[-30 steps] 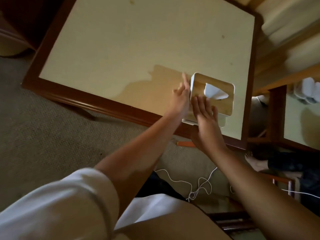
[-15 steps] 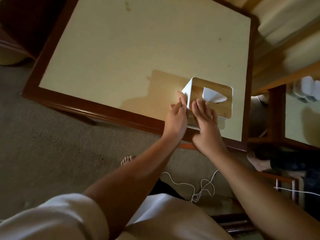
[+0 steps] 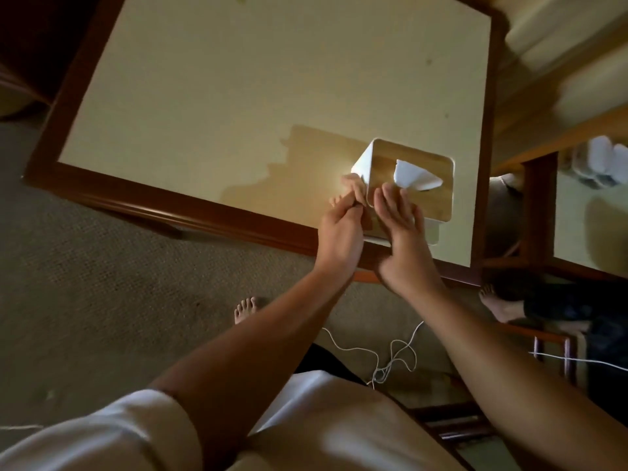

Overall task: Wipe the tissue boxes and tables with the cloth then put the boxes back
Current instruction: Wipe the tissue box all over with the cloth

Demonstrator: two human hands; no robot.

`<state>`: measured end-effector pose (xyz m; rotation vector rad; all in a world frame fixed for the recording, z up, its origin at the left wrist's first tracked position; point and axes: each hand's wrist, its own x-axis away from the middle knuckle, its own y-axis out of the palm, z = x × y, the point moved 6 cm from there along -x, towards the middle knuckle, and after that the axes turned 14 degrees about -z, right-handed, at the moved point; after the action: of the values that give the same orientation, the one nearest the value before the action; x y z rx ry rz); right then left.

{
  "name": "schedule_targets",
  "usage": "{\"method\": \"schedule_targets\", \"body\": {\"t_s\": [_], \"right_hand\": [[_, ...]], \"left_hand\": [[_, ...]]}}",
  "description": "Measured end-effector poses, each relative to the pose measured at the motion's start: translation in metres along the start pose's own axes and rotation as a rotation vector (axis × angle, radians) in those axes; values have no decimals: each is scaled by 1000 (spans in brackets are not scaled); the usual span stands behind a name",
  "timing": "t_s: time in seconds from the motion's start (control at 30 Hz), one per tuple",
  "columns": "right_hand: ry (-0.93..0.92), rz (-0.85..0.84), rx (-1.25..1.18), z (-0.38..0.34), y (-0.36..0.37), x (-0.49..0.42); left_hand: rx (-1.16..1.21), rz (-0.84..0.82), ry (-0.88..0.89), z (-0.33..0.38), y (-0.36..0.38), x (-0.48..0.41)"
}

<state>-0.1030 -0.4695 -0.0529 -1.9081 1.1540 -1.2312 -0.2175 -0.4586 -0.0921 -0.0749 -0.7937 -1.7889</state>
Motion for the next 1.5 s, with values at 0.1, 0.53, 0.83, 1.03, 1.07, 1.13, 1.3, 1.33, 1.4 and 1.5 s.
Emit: {"method": "schedule_targets", "body": {"t_s": [0.1,0.53,0.83,1.03,1.07,1.13,1.3,1.33,1.4,1.5], "right_hand": [[-8,-2,33,2,1,-1],[3,-44,1,-2,-1,0],[33,-41,-38,-7,-4,3],[50,182,-97,-14,-1,6],[49,231,-106,-16,-1,6],[44,318,-93,-19,-3,4],[105,500,15,-27,-15,5],[148,538,73,-29,-17,6],[256,561,166,-31,-20,6],[316,524,228,-33,-19,1]], "left_hand": [[133,-24,35,29,4,-43],[-2,-46,129,37,0,-60],[-169,-48,12,-13,-13,15],[5,-41,29,-12,-25,65],[53,-31,18,-11,-29,67],[122,-33,14,-9,-35,66],[119,13,-6,-2,-58,60],[99,27,-18,-1,-62,59],[57,39,-2,0,-68,57],[110,6,12,3,-66,60]]}}
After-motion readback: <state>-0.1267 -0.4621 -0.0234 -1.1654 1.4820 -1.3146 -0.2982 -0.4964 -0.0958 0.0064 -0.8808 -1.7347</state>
